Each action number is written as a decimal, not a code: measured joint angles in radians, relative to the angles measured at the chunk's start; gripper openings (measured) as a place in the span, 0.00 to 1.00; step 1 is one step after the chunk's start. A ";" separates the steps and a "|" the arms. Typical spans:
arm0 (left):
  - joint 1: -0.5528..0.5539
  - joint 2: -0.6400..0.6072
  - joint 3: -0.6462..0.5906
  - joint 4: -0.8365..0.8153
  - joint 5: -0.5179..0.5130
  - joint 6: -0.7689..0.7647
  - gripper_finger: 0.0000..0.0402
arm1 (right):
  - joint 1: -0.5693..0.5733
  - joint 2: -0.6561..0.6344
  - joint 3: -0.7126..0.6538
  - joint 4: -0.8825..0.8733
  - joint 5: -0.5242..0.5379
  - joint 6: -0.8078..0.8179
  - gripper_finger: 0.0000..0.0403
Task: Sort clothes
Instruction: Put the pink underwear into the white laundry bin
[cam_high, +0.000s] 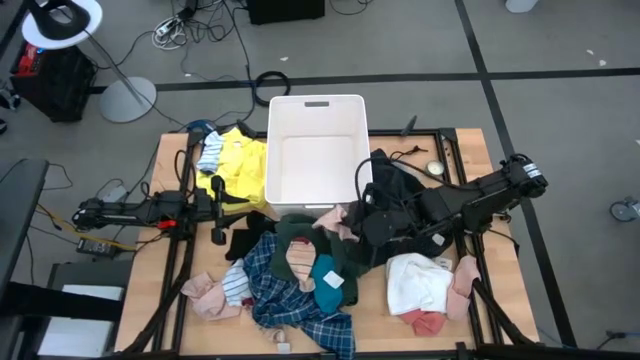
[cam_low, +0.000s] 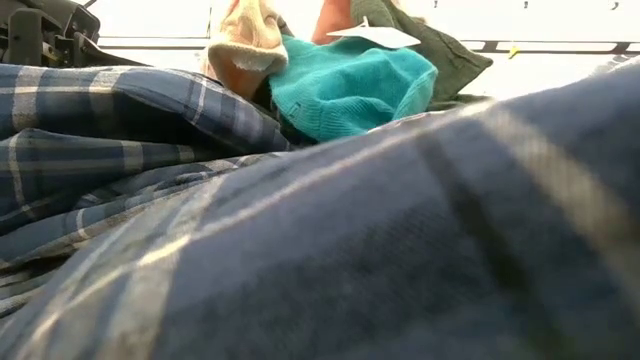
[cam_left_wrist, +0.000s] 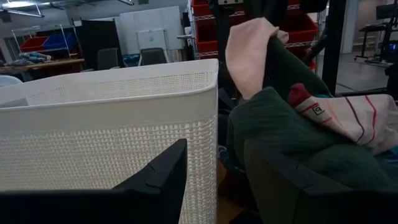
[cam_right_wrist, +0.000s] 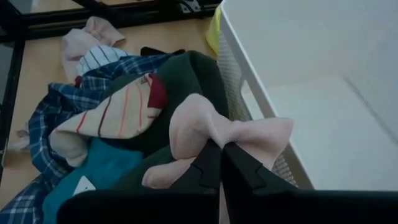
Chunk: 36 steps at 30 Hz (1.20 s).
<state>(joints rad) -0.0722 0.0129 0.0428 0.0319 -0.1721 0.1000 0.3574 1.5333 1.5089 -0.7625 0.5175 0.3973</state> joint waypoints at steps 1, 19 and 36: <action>0.000 0.000 0.000 0.000 0.000 0.000 0.41 | -0.001 0.000 0.000 -0.002 0.000 0.000 0.01; 0.000 0.000 0.000 0.000 0.000 0.000 0.41 | -0.007 0.000 -0.001 0.004 -0.002 -0.010 0.04; 0.000 0.000 0.000 0.000 0.000 0.000 0.41 | -0.007 0.001 -0.001 0.005 -0.003 -0.009 0.06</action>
<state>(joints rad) -0.0722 0.0129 0.0428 0.0319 -0.1719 0.0999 0.3500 1.5341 1.5078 -0.7573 0.5148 0.3882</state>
